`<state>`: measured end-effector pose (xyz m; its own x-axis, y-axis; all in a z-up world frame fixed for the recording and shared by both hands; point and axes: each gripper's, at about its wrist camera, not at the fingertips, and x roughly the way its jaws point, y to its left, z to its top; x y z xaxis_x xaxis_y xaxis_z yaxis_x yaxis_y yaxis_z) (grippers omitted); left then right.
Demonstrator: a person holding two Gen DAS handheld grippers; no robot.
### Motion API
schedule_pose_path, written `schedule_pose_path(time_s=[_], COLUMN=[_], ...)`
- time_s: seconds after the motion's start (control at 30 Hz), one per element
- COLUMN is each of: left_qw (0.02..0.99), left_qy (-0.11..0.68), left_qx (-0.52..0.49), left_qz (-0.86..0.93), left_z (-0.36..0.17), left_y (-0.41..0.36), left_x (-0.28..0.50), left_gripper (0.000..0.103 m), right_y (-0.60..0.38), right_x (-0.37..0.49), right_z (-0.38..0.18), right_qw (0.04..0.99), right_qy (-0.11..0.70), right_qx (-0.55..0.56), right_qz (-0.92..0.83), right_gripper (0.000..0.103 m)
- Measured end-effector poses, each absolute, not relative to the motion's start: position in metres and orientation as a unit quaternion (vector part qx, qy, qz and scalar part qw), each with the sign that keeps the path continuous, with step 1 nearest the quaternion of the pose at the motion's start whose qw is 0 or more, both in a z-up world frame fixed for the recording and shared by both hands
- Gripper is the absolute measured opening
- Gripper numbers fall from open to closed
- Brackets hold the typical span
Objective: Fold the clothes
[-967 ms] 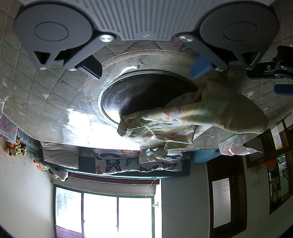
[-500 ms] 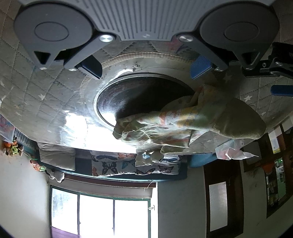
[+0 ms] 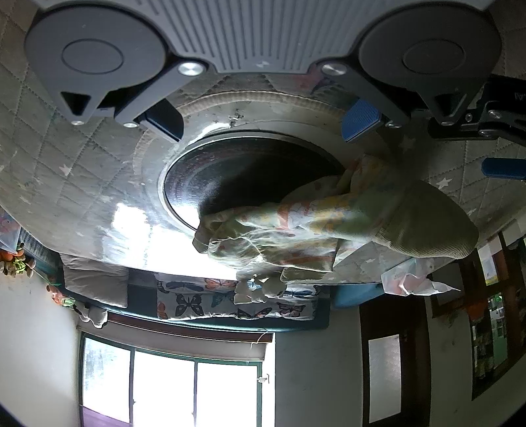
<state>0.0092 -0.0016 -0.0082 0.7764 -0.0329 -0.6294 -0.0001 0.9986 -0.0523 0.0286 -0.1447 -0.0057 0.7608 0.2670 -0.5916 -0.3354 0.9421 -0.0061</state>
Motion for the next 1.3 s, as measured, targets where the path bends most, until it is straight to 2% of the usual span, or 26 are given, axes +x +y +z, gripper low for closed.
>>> schedule_pose_path(time_s=[0.8, 1.3], left_qw=[0.944, 0.946], left_qy=[0.330, 0.321], left_qx=[-0.023, -0.017], left_qz=[0.008, 0.040], left_z=[0.003, 0.016], left_y=[0.011, 0.036], left_x=[0.023, 0.030], left_gripper=[0.103, 0.103], right_y=[-0.138, -0.140], right_x=[0.042, 0.066], right_z=[0.000, 0.026], right_qw=[0.934, 0.940], right_qy=[0.305, 0.286], right_qx=[-0.078, -0.082], right_qz=[0.169, 0.169], right_gripper=[0.103, 0.103])
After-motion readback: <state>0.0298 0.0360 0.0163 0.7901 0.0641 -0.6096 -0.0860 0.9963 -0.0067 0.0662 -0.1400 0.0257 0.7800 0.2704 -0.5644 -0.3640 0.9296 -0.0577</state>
